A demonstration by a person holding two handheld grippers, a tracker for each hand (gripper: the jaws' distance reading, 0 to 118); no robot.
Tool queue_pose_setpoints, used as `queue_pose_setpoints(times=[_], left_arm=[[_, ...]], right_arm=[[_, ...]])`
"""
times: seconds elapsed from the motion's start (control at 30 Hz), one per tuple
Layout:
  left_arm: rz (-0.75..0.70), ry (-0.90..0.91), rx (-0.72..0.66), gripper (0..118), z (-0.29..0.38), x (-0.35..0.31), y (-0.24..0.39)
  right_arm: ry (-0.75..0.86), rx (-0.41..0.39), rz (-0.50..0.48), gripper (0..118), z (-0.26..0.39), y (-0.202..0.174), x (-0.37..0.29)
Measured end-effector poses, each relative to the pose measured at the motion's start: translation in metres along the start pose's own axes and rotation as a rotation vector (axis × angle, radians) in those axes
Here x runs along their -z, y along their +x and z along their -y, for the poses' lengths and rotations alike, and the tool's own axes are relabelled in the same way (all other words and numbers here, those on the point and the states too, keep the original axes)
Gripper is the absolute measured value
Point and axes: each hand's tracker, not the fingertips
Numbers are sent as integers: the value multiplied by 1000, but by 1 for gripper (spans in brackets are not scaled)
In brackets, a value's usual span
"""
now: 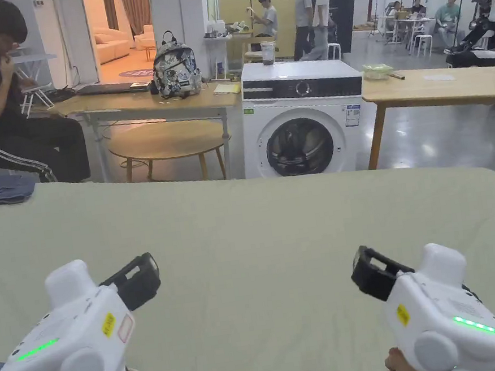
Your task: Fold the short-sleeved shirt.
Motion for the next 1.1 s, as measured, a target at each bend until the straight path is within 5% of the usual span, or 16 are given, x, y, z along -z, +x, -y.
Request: queue_pose_setpoints(times=[0.07,0.13,0.2,0.33,0.4,0.5,0.6,0.67,0.9,1.03,1.1], left_arm=[[-2,-4,-51,108,-1,4,-6],[-41,13,165,108,-2,3,7],[-110,48,555,108,4,5,28],[-136,139,1231,107,29,7,56],[-162,163,1442,107,38,10,59],[-209,210,1661,107,48,12,57],[-197,204,1653,107,49,12,55],[-182,166,1537,107,46,12,56],[-31,30,658,107,17,12,35],[-12,67,432,107,17,9,24],[-27,78,396,107,15,8,22]], right_arm=[[-8,87,14,118,-5,4,2],[-9,-46,26,118,-7,0,8],[24,-406,8,118,-2,-16,9],[237,-1261,14,118,32,-44,2],[286,-1547,22,118,45,-45,3],[316,-1736,7,118,52,-42,3],[312,-1715,9,118,53,-44,-1],[266,-1591,20,118,49,-44,0],[36,-779,-17,118,20,-46,-9],[8,-509,-41,118,13,-48,-18],[26,-465,-26,118,12,-43,-12]])
